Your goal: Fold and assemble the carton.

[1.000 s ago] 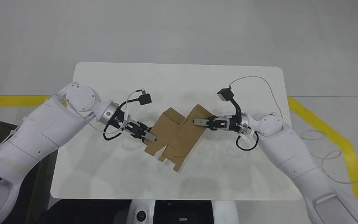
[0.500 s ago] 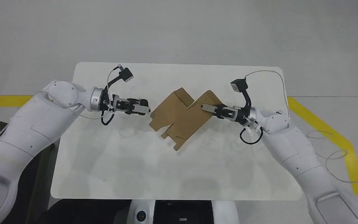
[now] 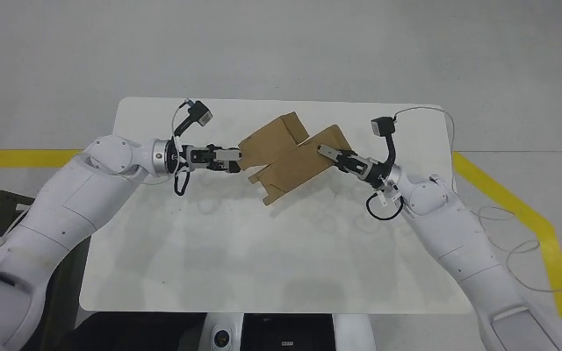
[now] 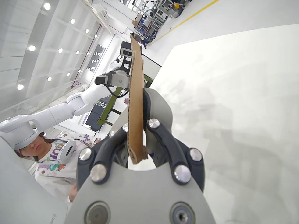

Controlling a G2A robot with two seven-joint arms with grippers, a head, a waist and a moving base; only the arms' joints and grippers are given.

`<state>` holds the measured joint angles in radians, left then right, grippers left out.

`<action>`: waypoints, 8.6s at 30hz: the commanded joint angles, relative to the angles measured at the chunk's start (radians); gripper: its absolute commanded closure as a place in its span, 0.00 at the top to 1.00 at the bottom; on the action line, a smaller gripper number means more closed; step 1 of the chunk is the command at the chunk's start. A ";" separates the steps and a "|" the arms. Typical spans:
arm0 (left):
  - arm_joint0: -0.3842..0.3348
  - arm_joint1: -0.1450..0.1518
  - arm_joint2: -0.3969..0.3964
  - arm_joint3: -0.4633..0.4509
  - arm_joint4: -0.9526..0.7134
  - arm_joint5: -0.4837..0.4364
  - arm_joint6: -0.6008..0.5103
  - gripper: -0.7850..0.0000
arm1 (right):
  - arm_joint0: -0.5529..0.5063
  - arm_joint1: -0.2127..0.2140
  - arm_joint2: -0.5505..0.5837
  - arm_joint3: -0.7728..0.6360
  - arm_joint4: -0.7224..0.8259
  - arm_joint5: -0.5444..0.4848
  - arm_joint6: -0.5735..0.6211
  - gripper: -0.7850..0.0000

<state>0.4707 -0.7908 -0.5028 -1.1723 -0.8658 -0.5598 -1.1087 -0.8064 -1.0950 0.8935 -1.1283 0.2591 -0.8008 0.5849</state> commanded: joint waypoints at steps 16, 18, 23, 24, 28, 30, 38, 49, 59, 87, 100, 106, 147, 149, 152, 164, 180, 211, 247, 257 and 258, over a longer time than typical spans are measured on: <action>0.055 -0.005 -0.122 -0.045 -0.034 0.077 -0.070 1.00 | -0.027 -0.015 0.027 0.006 -0.059 0.015 -0.042 0.00; 0.061 -0.005 -0.139 -0.056 -0.033 0.082 -0.072 1.00 | -0.027 -0.017 0.028 0.007 -0.060 0.016 -0.038 0.00; 0.078 -0.007 -0.169 -0.086 -0.010 0.090 -0.063 1.00 | -0.026 -0.022 0.034 0.007 -0.064 0.016 -0.036 0.00; 0.081 -0.009 -0.172 -0.093 0.001 0.090 -0.055 1.00 | -0.025 -0.023 0.034 0.006 -0.066 0.016 -0.035 0.00; 0.089 -0.017 -0.182 -0.117 0.060 0.085 -0.014 1.00 | -0.025 -0.028 0.035 0.006 -0.067 0.011 -0.033 0.00; 0.094 -0.021 -0.186 -0.125 0.083 0.093 0.005 1.00 | -0.025 -0.030 0.036 0.008 -0.067 0.009 -0.031 0.00; 0.112 -0.037 -0.199 -0.122 0.174 0.146 0.099 1.00 | -0.025 -0.037 0.044 0.012 -0.070 0.004 -0.024 0.00; 0.131 -0.062 -0.224 -0.096 0.167 0.199 0.112 0.72 | -0.025 -0.048 0.049 0.020 -0.071 -0.003 -0.015 0.00; 0.141 -0.082 -0.234 -0.071 0.262 0.205 0.142 0.44 | -0.027 -0.054 0.060 0.023 -0.075 -0.007 -0.006 0.00; 0.140 -0.115 -0.314 -0.035 0.335 0.191 0.036 0.00 | -0.077 -0.027 0.172 -0.002 -0.121 0.033 0.106 1.00; 0.129 -0.113 -0.350 -0.027 0.378 0.029 -0.162 0.00 | -0.112 0.008 0.219 -0.172 0.031 0.052 0.386 1.00; 0.136 -0.115 -0.340 -0.052 0.400 0.024 -0.176 0.00 | -0.026 -0.023 0.115 -0.129 0.133 0.008 0.442 1.00; 0.160 -0.115 -0.337 -0.117 0.370 0.058 -0.209 0.00 | 0.195 -0.072 -0.254 0.064 0.264 -0.048 0.387 0.47; 0.160 -0.115 -0.336 -0.118 0.370 0.059 -0.210 0.00 | 0.202 -0.072 -0.268 0.070 0.275 -0.048 0.387 0.45; 0.159 -0.115 -0.334 -0.122 0.372 0.061 -0.212 0.00 | 0.213 -0.072 -0.291 0.079 0.289 -0.044 0.390 0.44; 0.160 -0.106 -0.323 -0.158 0.368 0.066 -0.217 0.00 | 0.266 -0.087 -0.386 0.112 0.336 -0.052 0.383 0.28; 0.154 -0.094 -0.328 -0.140 0.332 0.067 -0.219 1.00 | 0.307 -0.093 -0.460 0.146 0.372 -0.090 0.345 0.00; 0.204 -0.112 -0.403 -0.238 0.083 0.210 -0.285 1.00 | 0.347 -0.141 -0.508 0.204 0.337 -0.156 0.278 0.00; 0.216 -0.117 -0.497 -0.147 0.179 0.191 -0.258 1.00 | 0.318 -0.082 -0.427 0.198 0.286 -0.160 0.275 0.00; 0.274 -0.107 -0.540 -0.187 0.207 0.232 -0.224 1.00 | 0.267 -0.066 -0.375 0.136 0.245 -0.095 0.254 0.00; 0.278 -0.107 -0.540 -0.189 0.208 0.236 -0.223 1.00 | 0.261 -0.066 -0.372 0.126 0.247 -0.088 0.260 0.00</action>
<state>0.7451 -0.8974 -1.0427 -1.3599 -0.6580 -0.3269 -1.3327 -0.5412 -1.1611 0.5191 -0.9945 0.5049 -0.8937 0.8402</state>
